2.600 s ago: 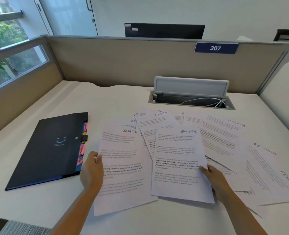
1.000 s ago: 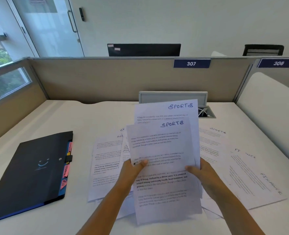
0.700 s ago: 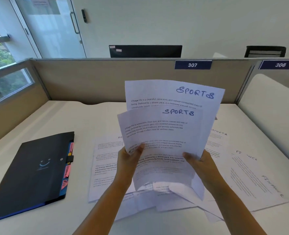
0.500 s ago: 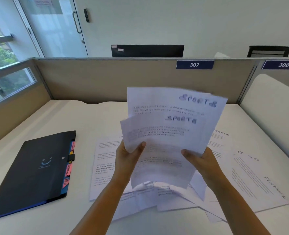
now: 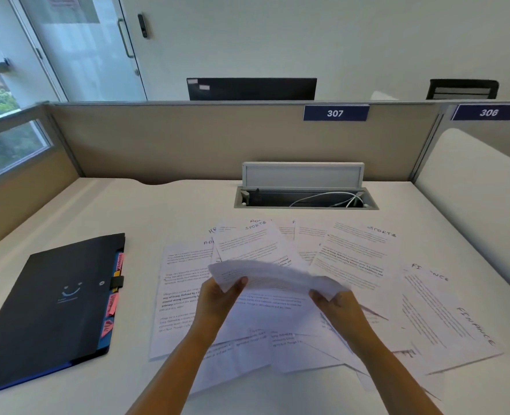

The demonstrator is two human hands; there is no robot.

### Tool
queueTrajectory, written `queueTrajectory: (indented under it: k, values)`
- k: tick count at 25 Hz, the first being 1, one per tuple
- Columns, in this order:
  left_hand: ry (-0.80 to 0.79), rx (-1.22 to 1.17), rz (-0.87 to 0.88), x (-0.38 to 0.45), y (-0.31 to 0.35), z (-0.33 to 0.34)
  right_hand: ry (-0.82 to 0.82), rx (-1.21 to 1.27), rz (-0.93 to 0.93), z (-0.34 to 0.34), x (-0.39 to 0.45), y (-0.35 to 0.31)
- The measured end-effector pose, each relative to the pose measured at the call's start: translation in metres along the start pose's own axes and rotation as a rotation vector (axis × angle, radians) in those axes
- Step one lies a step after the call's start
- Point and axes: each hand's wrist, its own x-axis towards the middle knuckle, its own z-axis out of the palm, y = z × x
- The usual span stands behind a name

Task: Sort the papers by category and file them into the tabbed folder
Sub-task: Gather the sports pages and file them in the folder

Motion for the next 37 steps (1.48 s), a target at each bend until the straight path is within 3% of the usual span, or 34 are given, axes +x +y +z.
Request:
queueTrajectory:
  k: [7, 11, 17, 22, 26, 29, 37]
  values:
    - [0.155, 0.031, 0.305, -0.006, 0.042, -0.002, 0.131, 0.010, -0.266, -0.008, 0.002, -0.054]
    - [0.196, 0.002, 0.377, -0.011, 0.049, -0.001, 0.165, 0.010, -0.303, -0.005, 0.000, -0.064]
    - [0.190, 0.056, 0.223, -0.009, 0.010, 0.010, 0.104, 0.112, -0.096, 0.014, 0.004, -0.003]
    - [0.165, 0.171, 0.078, -0.016, -0.044, 0.006, 0.069, 0.042, 0.063, 0.022, 0.001, 0.040]
    - [0.239, 0.176, -0.021, -0.013, -0.062, -0.006, 0.366, -0.041, 0.065, 0.004, 0.000, 0.039]
    - [0.233, 0.089, -0.098, -0.007, -0.067, -0.015, 0.449, -0.230, 0.027, -0.021, 0.008, 0.041]
    - [0.108, 0.051, -0.409, -0.001, -0.105, -0.033, 0.128, -0.729, 0.217, -0.062, 0.043, 0.090]
